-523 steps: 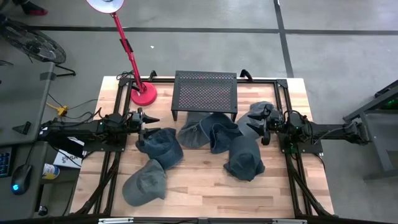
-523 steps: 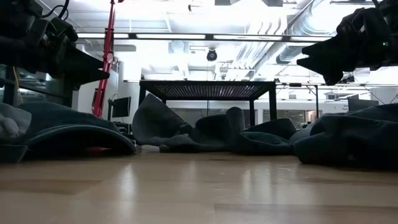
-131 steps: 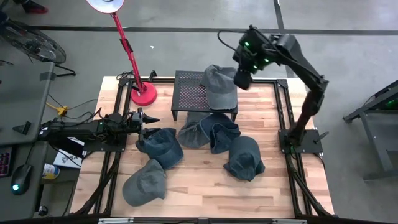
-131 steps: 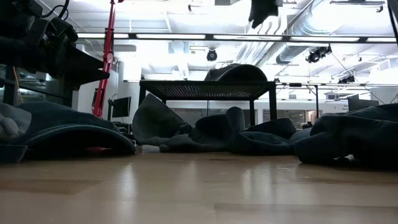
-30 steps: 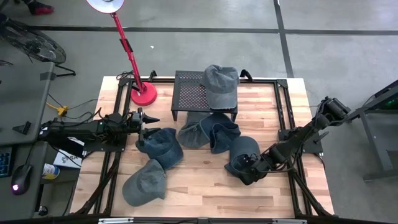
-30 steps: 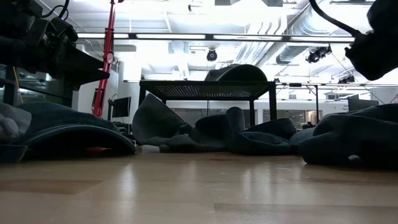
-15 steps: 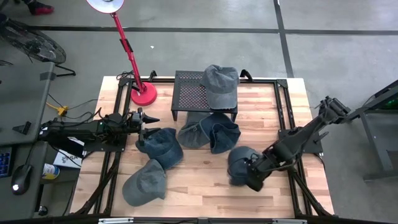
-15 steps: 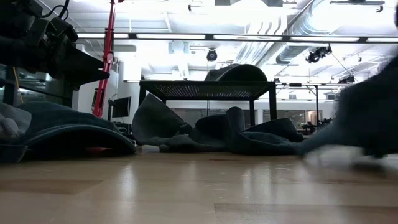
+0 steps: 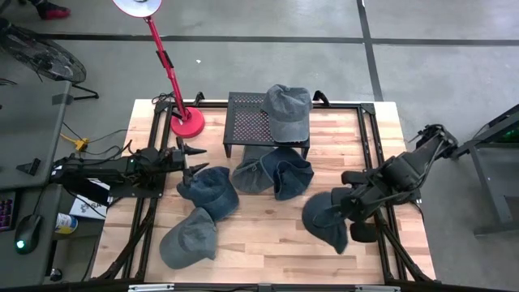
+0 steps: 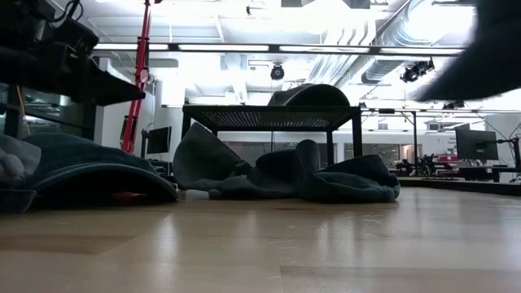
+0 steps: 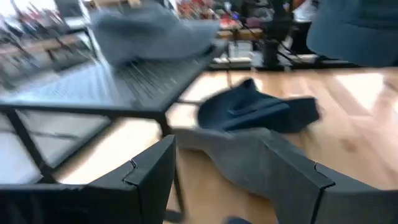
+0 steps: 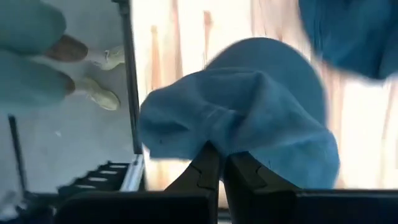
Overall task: Pick & Place hat
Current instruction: Put the right blue cap on the shelf
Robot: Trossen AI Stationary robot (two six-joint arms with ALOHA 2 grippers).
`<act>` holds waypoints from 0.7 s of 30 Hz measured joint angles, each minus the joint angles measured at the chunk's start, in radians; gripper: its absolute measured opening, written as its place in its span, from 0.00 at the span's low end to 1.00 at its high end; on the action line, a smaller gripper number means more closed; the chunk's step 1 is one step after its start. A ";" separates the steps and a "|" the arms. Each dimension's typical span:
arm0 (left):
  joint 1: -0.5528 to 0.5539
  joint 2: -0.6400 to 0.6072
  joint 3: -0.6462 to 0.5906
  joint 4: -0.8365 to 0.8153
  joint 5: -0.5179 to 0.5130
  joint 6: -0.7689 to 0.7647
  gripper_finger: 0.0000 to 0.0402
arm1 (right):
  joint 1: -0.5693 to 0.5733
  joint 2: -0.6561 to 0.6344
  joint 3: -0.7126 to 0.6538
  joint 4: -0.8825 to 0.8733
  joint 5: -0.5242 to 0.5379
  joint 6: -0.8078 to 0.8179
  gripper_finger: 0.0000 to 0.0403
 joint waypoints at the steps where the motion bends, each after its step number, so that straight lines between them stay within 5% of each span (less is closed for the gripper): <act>1: 0.000 0.000 0.004 0.012 -0.009 0.006 0.55 | -0.001 0.000 0.009 0.001 0.009 -0.055 0.00; 7: 0.000 0.000 0.018 0.057 -0.010 -0.090 0.55 | -0.028 0.000 0.023 0.034 0.052 -0.301 0.00; 21: 0.000 0.000 0.023 0.263 0.056 -0.649 0.55 | -0.199 0.000 0.023 0.302 0.005 -0.617 0.00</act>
